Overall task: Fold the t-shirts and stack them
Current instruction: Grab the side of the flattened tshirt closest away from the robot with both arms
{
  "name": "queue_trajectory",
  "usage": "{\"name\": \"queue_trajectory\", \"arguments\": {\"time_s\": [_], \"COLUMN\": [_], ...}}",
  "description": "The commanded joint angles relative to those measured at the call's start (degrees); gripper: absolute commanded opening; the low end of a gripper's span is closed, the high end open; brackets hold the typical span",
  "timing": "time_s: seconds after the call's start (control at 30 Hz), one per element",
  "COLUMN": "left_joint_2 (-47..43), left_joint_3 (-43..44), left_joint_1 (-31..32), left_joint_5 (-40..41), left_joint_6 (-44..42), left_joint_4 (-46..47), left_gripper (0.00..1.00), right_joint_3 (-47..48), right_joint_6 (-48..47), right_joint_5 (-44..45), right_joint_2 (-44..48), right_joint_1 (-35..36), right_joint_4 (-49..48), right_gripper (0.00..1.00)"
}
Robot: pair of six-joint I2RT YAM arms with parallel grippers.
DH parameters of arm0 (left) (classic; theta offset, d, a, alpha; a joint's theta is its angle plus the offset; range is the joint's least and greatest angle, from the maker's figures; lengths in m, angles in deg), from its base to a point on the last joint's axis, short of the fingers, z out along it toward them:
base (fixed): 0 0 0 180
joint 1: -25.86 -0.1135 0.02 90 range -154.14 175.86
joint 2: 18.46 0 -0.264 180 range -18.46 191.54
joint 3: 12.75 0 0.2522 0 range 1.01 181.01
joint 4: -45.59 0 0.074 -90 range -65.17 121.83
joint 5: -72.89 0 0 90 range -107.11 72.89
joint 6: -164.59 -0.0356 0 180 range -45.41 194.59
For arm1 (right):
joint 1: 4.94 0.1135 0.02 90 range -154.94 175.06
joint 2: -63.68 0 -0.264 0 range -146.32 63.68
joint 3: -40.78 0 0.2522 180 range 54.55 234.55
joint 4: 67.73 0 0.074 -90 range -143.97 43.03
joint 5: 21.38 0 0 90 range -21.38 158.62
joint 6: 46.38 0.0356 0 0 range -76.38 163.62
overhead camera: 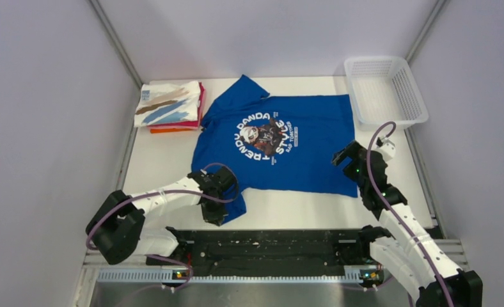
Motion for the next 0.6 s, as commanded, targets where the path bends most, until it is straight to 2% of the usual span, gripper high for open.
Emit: {"name": "queue_trajectory", "arguments": {"time_s": [0.0,0.17,0.4,0.57], "left_joint_2": [4.5,3.5,-4.0,-5.5], "left_joint_3": [-0.1,1.0,0.1,0.3], "left_joint_1": [0.2,0.2,0.2,0.2], "left_joint_5": [5.4,6.1,3.9,2.9], "left_joint_6": [0.6,-1.4,-3.1,-3.6], "left_joint_4": [3.8,4.1,4.3,4.6], "left_gripper": [0.0,0.0,0.0,0.0], "right_joint_3": [-0.7,-3.5,-8.9,-10.5], "right_joint_6": [2.1,5.5,10.4,12.8], "right_joint_5": [2.0,3.5,3.6,6.0], "right_joint_2": [-0.1,2.6,5.3,3.3], "right_joint_1": [-0.2,-0.3,-0.3,-0.3], "right_joint_4": [4.3,10.0,13.8,13.6], "right_gripper": [0.98,0.96,0.83,0.69]}}
